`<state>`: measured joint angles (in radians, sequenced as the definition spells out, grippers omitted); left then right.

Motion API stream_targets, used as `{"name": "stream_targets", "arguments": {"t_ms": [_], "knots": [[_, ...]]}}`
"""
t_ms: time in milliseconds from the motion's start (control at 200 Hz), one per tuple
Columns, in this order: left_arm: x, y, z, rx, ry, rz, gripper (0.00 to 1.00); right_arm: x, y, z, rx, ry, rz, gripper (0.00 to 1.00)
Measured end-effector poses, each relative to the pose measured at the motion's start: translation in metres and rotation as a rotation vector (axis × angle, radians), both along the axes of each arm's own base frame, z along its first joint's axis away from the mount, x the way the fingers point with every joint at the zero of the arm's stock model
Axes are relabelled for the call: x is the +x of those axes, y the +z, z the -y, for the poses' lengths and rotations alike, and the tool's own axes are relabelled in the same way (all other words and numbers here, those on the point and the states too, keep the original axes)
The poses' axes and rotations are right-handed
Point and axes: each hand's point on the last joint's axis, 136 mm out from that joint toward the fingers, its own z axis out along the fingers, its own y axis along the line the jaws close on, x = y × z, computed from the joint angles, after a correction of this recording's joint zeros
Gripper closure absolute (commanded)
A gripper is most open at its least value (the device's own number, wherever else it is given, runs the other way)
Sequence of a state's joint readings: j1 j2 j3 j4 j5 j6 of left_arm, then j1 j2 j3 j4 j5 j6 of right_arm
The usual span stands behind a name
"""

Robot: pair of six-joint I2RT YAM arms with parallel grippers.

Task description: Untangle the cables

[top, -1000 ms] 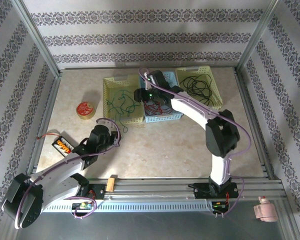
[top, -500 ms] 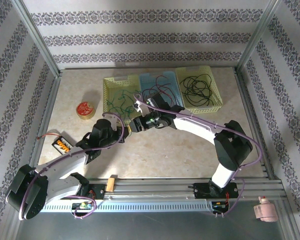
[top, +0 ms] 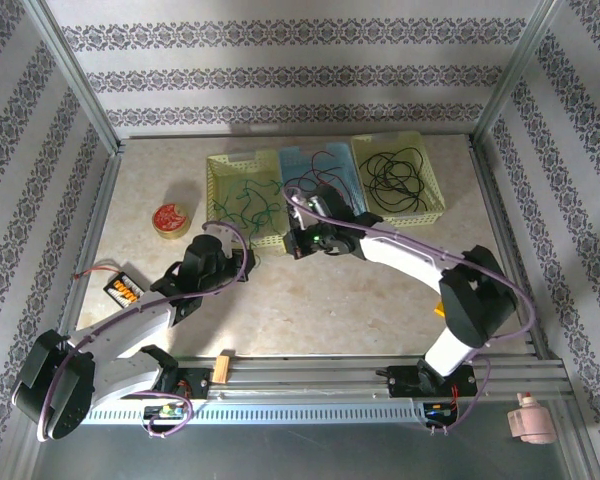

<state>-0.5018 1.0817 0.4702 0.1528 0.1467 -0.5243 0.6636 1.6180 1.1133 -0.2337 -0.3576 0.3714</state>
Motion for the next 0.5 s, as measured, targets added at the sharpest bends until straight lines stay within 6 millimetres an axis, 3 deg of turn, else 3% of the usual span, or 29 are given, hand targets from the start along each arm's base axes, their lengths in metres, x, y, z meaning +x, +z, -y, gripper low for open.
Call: {"name": "stream_targets", "arguments": {"t_ms": [175,315,365,445,500], "knots": [[0.004,0.003,-0.006,0.016,0.035,-0.001,1.00,0.023,0.020,0.070,0.001,-0.251,0.068,1.00],[0.008,0.023,0.001,-0.026,0.014,0.046,1.00,0.018,0.032,0.083,0.044,-0.295,0.091,1.00],[0.008,0.026,0.003,-0.037,0.002,0.052,1.00,0.019,0.035,0.084,0.055,-0.302,0.099,0.93],[0.011,0.030,0.005,-0.044,-0.005,0.050,1.00,0.022,0.040,0.084,0.075,-0.310,0.107,0.66],[0.016,0.030,0.002,-0.042,0.008,0.043,1.00,0.027,0.042,0.088,0.083,-0.329,0.111,0.57]]}}
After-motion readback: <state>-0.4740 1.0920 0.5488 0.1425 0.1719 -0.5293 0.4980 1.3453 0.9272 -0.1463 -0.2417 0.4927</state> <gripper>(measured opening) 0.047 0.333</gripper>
